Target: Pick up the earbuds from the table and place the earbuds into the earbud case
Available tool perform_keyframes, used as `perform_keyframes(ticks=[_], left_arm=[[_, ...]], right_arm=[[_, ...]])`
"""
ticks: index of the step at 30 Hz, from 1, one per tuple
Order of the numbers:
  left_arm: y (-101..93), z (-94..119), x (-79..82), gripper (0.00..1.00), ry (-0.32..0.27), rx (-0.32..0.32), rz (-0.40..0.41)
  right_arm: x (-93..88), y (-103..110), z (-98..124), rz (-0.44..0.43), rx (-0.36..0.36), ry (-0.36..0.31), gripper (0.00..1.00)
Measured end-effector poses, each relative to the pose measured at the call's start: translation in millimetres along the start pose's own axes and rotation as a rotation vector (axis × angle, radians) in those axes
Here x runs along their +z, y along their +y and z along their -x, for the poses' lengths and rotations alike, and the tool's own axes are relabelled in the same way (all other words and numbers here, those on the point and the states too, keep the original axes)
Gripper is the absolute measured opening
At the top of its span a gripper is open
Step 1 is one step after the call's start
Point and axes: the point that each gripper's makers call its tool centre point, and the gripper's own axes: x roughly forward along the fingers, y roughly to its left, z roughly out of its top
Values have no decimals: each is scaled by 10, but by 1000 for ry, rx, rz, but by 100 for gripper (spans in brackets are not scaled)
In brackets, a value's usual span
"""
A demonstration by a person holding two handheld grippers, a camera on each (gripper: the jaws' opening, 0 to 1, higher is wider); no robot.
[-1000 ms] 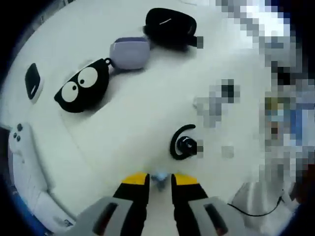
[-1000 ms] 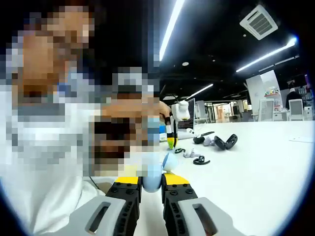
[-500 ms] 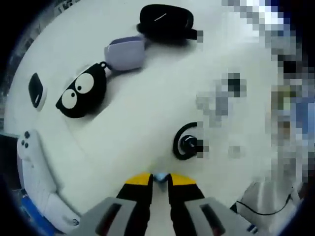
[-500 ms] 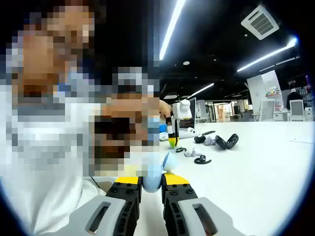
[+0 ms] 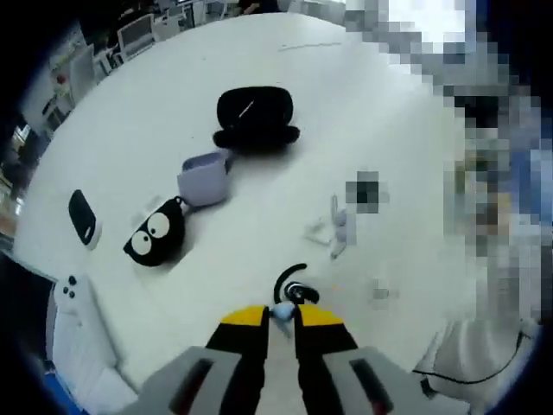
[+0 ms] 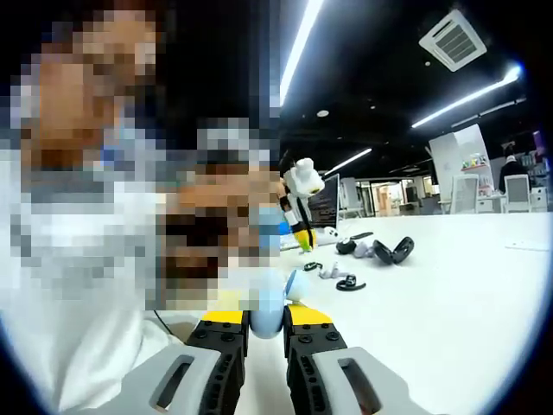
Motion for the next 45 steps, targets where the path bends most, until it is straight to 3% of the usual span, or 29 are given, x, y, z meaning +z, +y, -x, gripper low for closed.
perform_keyframes(ticks=[3,5,9,12,19,25,29,30,35,42,45], left_arm=[[-84,114,142,13,-98,18,-31],[-243,245,308,13,-215,6,-70],[-426,385,509,13,-351,12,-135],[-654,489,705,13,-480,-23,-166],[-1141,642,981,13,-676,-90,-260],[-1566,742,1111,13,-816,-143,-287],[-1882,875,1184,13,-955,-200,-317],[-1987,889,1180,13,-978,-233,-317],[-2172,814,1176,13,-1013,-258,-310],[-2280,731,1232,13,-1117,-313,-162],[-2322,686,1221,13,-1144,-324,-143]], right_arm=[[11,-14,-2,10,-5,-2,15],[33,-23,-11,23,-15,-13,14],[52,-36,-9,21,-20,-23,14],[58,-50,-2,20,-26,-28,14],[60,-44,-2,19,-27,-31,14],[84,-83,21,12,-44,-44,15],[95,-96,27,9,-48,-51,15],[98,-93,28,9,-46,-52,15],[127,-85,37,15,-48,-69,15],[183,-96,58,19,-59,-98,15],[190,-94,60,20,-60,-102,15]])
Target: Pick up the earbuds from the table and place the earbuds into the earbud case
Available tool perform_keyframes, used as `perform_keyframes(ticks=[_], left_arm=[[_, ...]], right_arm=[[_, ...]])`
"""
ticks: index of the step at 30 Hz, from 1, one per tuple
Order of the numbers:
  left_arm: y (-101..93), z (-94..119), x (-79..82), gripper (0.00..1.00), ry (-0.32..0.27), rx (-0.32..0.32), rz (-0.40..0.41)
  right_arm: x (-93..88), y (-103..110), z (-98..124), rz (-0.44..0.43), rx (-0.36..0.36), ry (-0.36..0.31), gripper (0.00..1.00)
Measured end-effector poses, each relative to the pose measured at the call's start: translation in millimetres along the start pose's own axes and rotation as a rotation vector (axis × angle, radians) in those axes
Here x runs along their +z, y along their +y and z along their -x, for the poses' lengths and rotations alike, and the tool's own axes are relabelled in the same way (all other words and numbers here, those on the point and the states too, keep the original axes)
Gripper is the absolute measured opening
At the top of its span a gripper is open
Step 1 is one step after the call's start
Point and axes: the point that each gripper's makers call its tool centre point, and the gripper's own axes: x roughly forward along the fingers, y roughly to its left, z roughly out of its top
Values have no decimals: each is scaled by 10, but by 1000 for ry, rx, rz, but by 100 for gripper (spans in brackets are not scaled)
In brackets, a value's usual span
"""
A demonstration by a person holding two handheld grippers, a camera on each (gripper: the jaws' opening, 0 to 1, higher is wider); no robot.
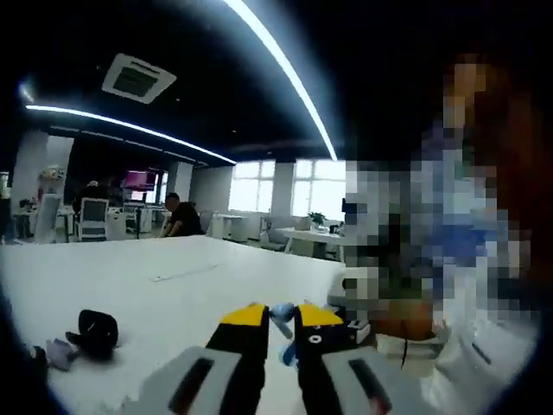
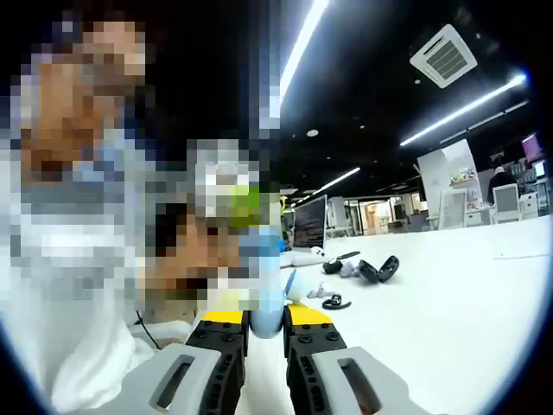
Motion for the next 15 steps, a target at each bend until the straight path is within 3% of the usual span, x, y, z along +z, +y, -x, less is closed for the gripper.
perform_keyframes(ticks=[6,15], left_arm=[[-6,-18,-75,13,-68,43,52],[-60,-35,-211,13,-86,59,104]], right_arm=[[21,-9,18,-8,-2,-11,15],[36,-3,25,-14,-5,-22,15]])
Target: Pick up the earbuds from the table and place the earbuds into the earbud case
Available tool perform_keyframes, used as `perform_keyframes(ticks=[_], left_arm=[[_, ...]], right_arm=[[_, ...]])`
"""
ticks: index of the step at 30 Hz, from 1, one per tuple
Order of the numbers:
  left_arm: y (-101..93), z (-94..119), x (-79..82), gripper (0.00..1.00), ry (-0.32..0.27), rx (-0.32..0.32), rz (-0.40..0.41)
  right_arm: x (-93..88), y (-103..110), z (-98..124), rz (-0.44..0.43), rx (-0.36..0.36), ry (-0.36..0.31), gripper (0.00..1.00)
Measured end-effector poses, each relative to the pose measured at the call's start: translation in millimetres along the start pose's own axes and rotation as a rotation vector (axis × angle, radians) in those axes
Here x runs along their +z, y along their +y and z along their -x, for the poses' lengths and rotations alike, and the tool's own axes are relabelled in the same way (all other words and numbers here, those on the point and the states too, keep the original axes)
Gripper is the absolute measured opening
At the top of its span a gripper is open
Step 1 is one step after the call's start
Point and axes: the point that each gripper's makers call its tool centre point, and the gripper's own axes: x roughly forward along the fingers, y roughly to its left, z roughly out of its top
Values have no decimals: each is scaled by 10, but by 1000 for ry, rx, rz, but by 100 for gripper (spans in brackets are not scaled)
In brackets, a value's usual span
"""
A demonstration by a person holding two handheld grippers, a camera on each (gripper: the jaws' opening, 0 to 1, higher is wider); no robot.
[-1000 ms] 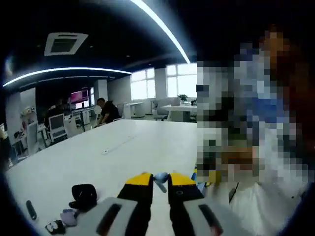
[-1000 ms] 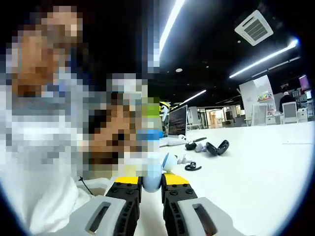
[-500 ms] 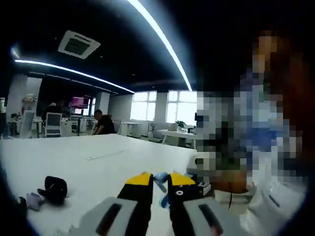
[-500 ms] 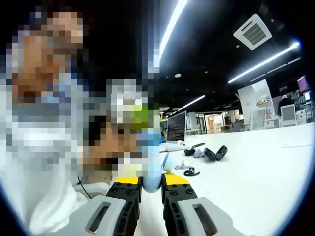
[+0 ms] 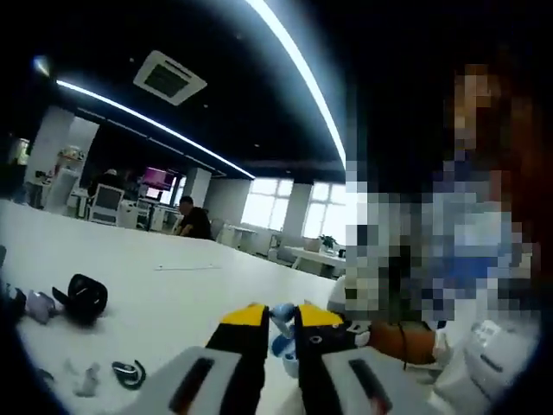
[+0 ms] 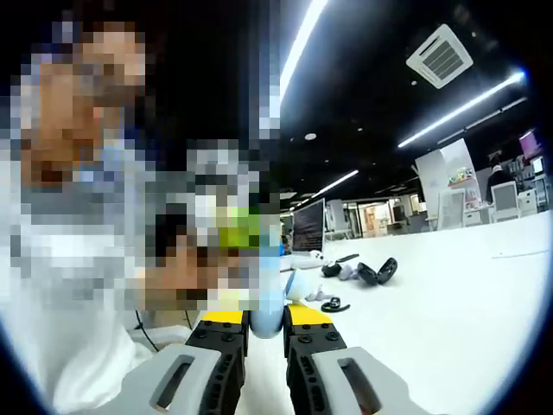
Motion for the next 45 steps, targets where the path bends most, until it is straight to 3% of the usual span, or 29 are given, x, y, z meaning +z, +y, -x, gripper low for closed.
perform_keyframes(ticks=[3,13,24,36,45], left_arm=[[-38,-34,-79,13,15,-9,-39],[-87,-74,-205,13,36,-33,-49],[-94,-98,-252,13,52,-40,-69],[-119,-83,-267,13,54,-10,-187],[-113,-98,-317,13,69,28,-231]], right_arm=[[2,10,-2,-2,3,-3,15],[17,6,14,-7,7,-9,15],[17,23,11,-12,10,-11,15],[16,25,8,-13,14,-11,15],[6,13,5,-6,9,-4,15]])
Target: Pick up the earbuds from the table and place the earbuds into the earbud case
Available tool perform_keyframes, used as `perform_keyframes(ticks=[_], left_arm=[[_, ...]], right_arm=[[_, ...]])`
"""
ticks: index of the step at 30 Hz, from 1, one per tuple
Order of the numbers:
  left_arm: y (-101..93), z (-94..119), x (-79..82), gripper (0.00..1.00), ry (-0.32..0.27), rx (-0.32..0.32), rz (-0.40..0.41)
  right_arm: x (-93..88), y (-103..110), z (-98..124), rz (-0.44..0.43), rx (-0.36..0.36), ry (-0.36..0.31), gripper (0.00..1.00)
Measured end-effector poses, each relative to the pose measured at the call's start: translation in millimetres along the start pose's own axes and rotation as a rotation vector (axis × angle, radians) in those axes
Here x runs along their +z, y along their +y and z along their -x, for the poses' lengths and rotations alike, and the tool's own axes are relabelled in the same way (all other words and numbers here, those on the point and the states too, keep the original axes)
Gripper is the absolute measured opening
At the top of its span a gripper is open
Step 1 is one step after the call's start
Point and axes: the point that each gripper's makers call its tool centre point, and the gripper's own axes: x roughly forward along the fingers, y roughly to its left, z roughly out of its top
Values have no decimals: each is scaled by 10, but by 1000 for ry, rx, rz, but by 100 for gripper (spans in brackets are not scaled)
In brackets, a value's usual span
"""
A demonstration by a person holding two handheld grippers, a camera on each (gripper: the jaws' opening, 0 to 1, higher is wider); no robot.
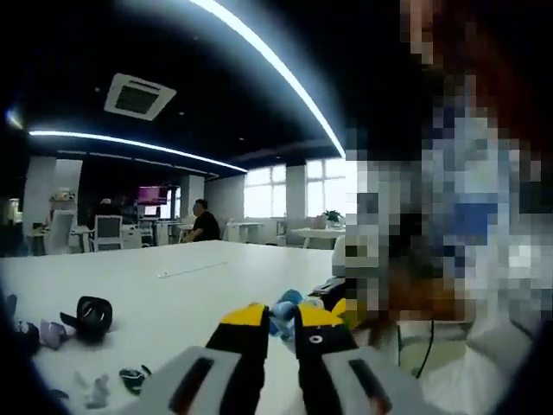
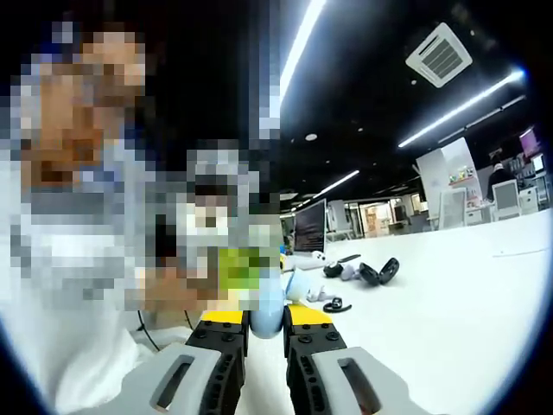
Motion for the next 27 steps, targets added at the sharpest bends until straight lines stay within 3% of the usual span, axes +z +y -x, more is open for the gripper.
perform_keyframes(ticks=[7,11,15,23,27], left_arm=[[24,17,-15,14,9,17,31],[51,21,-10,14,2,29,114],[36,26,15,14,3,36,113],[34,42,88,14,0,60,96],[52,47,145,14,-15,63,128]], right_arm=[[1,11,-6,8,3,0,14],[15,30,-15,27,-1,-7,14],[36,46,-13,47,-4,-15,14],[120,73,-9,198,-41,-32,14],[166,91,-1,274,-61,-42,14]])
